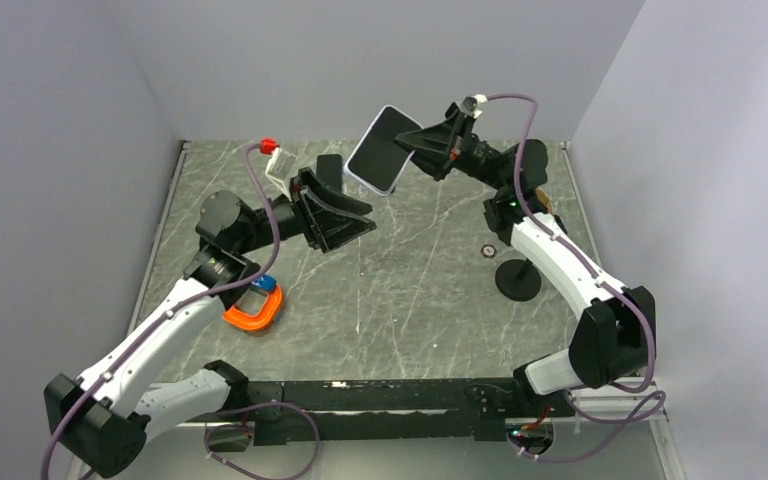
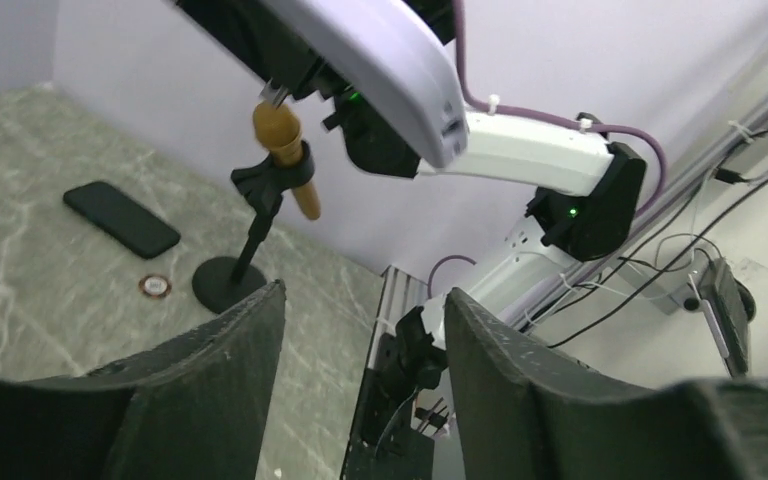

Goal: Take the phone out of the phone case
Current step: Remove the phone case from the phone.

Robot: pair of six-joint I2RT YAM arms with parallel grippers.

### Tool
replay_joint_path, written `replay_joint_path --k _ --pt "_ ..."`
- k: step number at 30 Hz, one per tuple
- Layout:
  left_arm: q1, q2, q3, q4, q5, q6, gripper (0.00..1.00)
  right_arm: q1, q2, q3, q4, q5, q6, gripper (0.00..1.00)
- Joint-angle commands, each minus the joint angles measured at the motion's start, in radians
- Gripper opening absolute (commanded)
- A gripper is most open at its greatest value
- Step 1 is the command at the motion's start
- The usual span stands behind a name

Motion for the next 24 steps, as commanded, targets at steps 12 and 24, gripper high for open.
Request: replay_joint_path --k 12,24 --pt "0.055 -0.177 0.098 -0.349 -0.243 -0.029 0.86 -0.142 -0.019 0.125 -0.028 -0.209 -0.174 0.0" --pt "0.053 0.029 0.177 -0.029 -0.023 -0.289 0.78 -0.14 -0.01 0.195 -0.126 -0.248 -0.261 0.0"
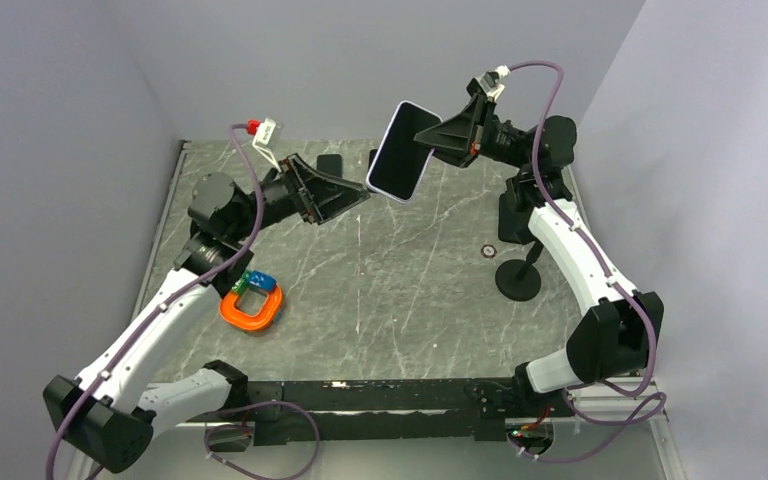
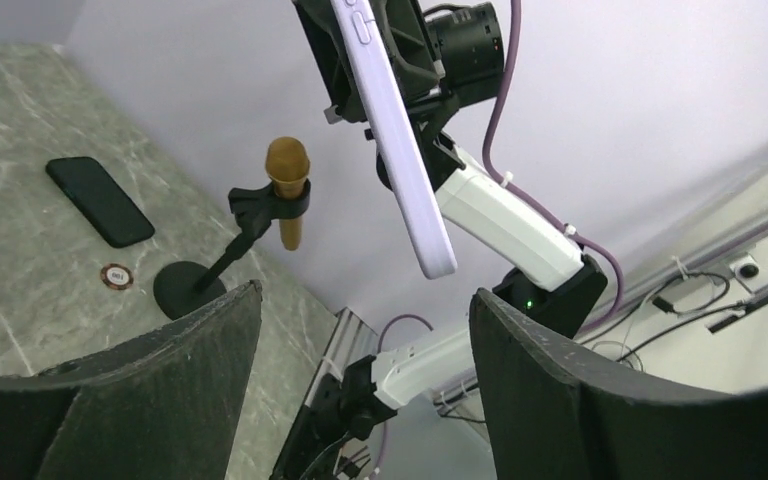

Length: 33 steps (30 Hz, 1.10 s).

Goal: Take the phone out of the phone case
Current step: Remove the phone case from the phone.

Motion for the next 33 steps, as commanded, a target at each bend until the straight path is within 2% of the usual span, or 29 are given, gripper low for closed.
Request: replay_joint_path --k 1,4,9,22,25,27,29,33 --pt "-0.003 0.046 0.074 0.165 0.119 -0.098 0.75 0.0 -0.021 0.046 0.004 0.008 -0.031 0.0" --pt "-0.011 0.07 0.093 0.16 0.14 -0.092 0.64 0.004 -0.025 0.041 -0.014 0.012 -0.049 0.0" --pt "-0.014 0.09 0.088 0.206 0.15 -0.12 0.54 0.007 -0.028 0.056 -0.058 0.013 -0.084 0.0" --pt "-0.016 0.155 0.125 0.271 0.257 -0.128 0.29 0.017 -0.016 0.089 0.03 0.021 0.013 0.0" --pt "-0.013 0.164 0.131 0.289 0.276 -0.114 0.17 0.023 -0.015 0.101 0.031 0.021 0.03 0.0" --pt "-0.009 0.168 0.112 0.362 0.288 -0.127 0.07 0.025 -0.01 0.092 0.097 0.023 0.107 0.0" --pt "-0.002 0.188 0.084 0.517 0.338 -0.181 0.0 0.025 -0.002 0.075 0.205 0.026 0.209 0.0" --pt "0.016 0.268 0.061 0.858 0.411 -0.368 0.0 0.032 0.015 0.075 0.355 0.017 0.363 0.0"
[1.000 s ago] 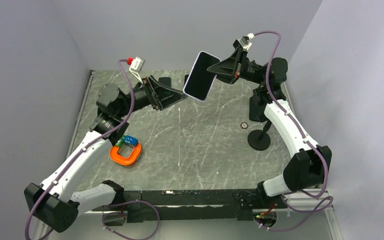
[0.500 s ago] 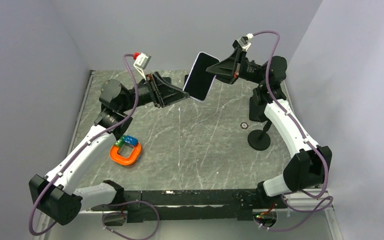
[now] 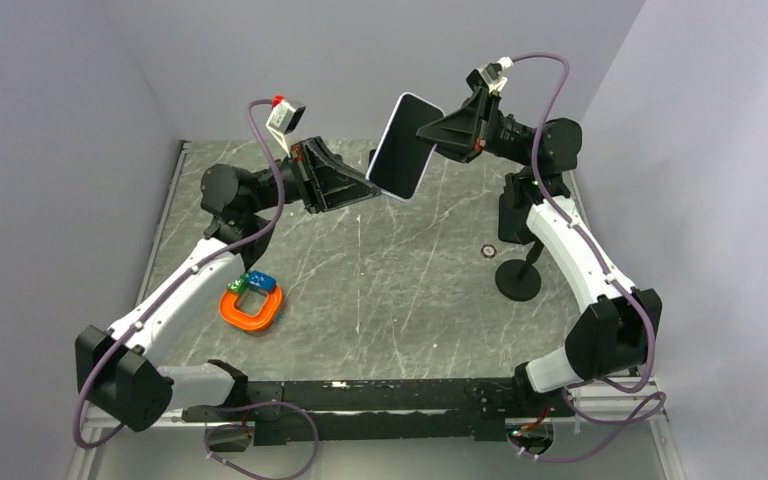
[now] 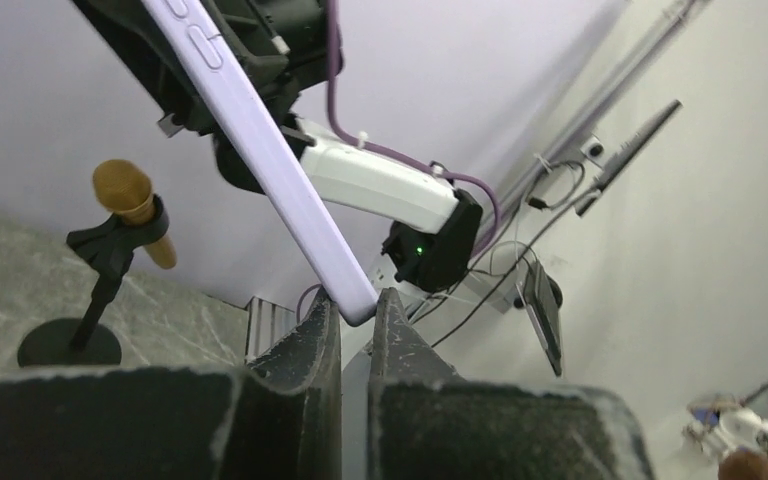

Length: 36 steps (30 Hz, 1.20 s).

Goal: Take the phone out of the phone case
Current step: Remove the phone case from the phone.

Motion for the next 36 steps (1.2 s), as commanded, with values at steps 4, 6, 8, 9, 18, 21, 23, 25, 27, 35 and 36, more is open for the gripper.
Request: replay_joint_path --k 4,6,8,9,18,21,23,25,27,35,36 --pt "0.021 0.114 0.006 0.477 0.116 -0.18 0.0 0.043 0.047 0.041 0.46 0.061 0.495 0.0" --pt "0.03 0.124 0.004 0.474 0.101 -0.174 0.0 0.057 0.063 0.052 0.522 0.089 0.563 0.0" --pt "0.045 0.126 -0.003 0.433 0.086 -0.149 0.0 0.069 0.056 0.065 0.515 0.103 0.577 0.0" --pt "0.052 0.126 -0.006 0.393 0.082 -0.13 0.0 0.074 0.054 0.071 0.517 0.117 0.586 0.0" --pt "0.078 0.071 -0.031 -0.089 -0.034 0.128 0.0 0.113 0.056 0.1 0.565 0.218 0.669 0.0" --pt "0.079 0.069 -0.042 -0.171 -0.07 0.155 0.0 0.116 0.055 0.115 0.555 0.221 0.673 0.0" --pt "0.076 0.062 -0.006 -0.338 -0.108 0.236 0.0 0.119 0.057 0.116 0.563 0.234 0.683 0.0" --pt "0.066 0.052 0.067 -0.602 -0.184 0.378 0.0 0.119 0.064 0.125 0.568 0.233 0.694 0.0" --pt "0.053 0.04 0.125 -0.796 -0.299 0.471 0.0 0.122 0.063 0.122 0.547 0.241 0.673 0.0" --pt "0.014 -0.086 0.13 -0.912 -0.31 0.547 0.3 0.078 0.031 0.109 0.245 0.12 0.361 0.0" --pt "0.013 -0.125 0.102 -0.863 -0.288 0.522 0.4 0.065 0.03 0.096 0.234 0.119 0.345 0.0"
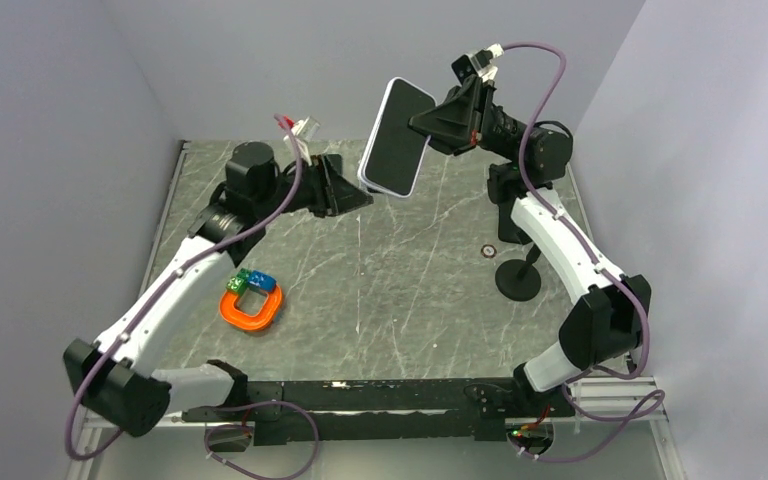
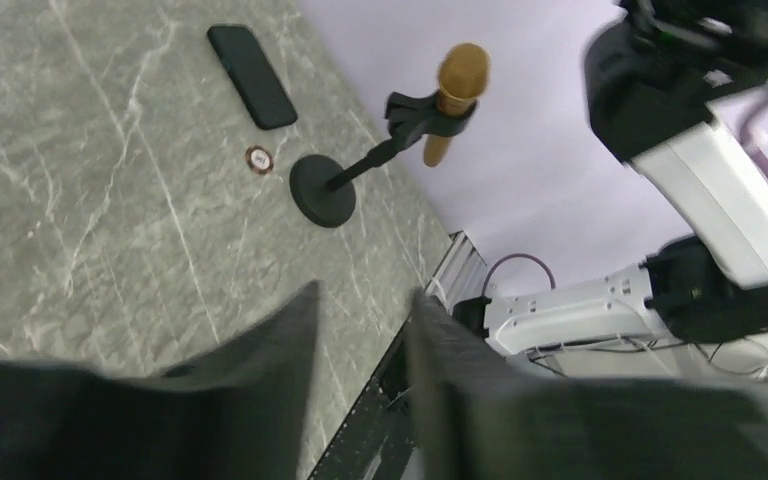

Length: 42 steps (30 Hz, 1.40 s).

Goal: Take the phone out of the phone case
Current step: Remove the phone case from the phone.

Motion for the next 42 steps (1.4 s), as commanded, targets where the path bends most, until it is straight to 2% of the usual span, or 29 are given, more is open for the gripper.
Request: replay_joint_path --k 1,2,4,10,13,17,25,30,42 --pt "-0.011 -0.19 -0.044 0.068 0.037 0.009 0.51 -0.049 -0.051 -0.003 -0.129 0.01 0.085 0.0" --pt "-0.012 -0.225 -0.072 0.095 0.035 -0.023 0.63 -0.058 -0.054 -0.022 -0.135 0.021 0.075 0.0" --pt "-0.012 -0.287 -0.105 0.165 0.042 -0.097 0.71 -0.074 -0.055 -0.041 -0.16 0.028 0.048 0.0" --pt "-0.015 -0.308 -0.125 0.466 0.068 -0.463 0.67 -0.078 -0.048 -0.017 -0.331 0.001 -0.103 0.0" --pt "-0.034 -0.295 -0.123 0.574 0.037 -0.553 0.68 -0.079 -0.046 -0.015 -0.368 0.001 -0.144 0.0" --pt "-0.051 -0.264 -0.079 0.63 0.013 -0.587 0.71 -0.078 -0.057 -0.024 -0.416 0.003 -0.189 0.0" --pt "-0.052 -0.212 -0.075 0.726 0.002 -0.653 0.7 -0.079 -0.087 -0.014 -0.498 0.005 -0.262 0.0" --pt "-0.05 -0.217 -0.068 0.652 0.004 -0.61 0.69 -0.078 -0.102 -0.033 -0.49 0.016 -0.258 0.0" --pt "-0.022 -0.234 -0.1 0.591 -0.003 -0.579 0.71 -0.077 -0.111 -0.021 -0.462 0.022 -0.23 0.0"
